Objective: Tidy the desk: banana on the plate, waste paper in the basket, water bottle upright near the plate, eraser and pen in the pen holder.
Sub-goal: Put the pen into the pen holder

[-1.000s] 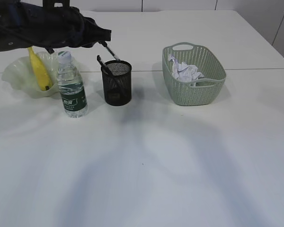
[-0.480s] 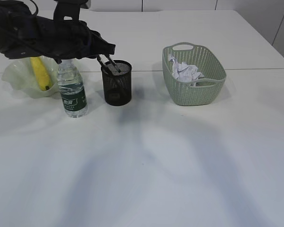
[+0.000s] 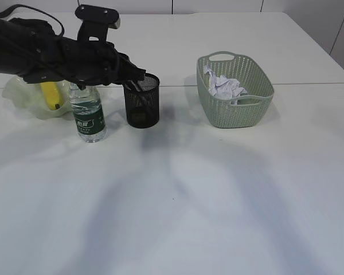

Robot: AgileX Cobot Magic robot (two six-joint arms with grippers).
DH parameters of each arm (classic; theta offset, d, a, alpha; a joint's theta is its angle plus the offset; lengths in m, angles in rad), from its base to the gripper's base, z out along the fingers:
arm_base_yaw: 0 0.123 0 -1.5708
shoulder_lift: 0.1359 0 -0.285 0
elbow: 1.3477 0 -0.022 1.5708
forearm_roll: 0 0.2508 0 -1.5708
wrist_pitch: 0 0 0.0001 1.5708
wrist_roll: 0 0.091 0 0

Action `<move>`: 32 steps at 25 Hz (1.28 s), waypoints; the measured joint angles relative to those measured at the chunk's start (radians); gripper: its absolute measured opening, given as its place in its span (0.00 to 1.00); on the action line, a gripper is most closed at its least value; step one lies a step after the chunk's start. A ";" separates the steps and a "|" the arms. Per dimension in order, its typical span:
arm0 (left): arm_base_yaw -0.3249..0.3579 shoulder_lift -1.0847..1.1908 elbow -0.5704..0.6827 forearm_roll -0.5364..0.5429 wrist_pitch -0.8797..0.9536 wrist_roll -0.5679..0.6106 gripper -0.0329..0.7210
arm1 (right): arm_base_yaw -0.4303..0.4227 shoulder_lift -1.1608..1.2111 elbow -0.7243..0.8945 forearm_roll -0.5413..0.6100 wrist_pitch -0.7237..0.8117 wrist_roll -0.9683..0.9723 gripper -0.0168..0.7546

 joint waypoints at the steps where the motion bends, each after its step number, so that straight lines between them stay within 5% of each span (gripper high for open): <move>1: 0.000 0.005 -0.002 0.006 0.000 0.002 0.11 | 0.000 0.000 0.000 0.000 0.000 0.000 0.79; 18: 0.000 0.021 -0.011 0.041 -0.047 0.006 0.18 | 0.000 0.000 0.000 -0.001 0.000 0.000 0.79; 26: 0.000 0.027 -0.024 0.043 -0.047 0.006 0.52 | 0.000 0.000 0.000 -0.001 0.000 0.000 0.79; 32: 0.000 0.019 -0.040 0.043 -0.043 0.006 0.58 | 0.000 0.000 0.000 -0.001 0.000 0.000 0.79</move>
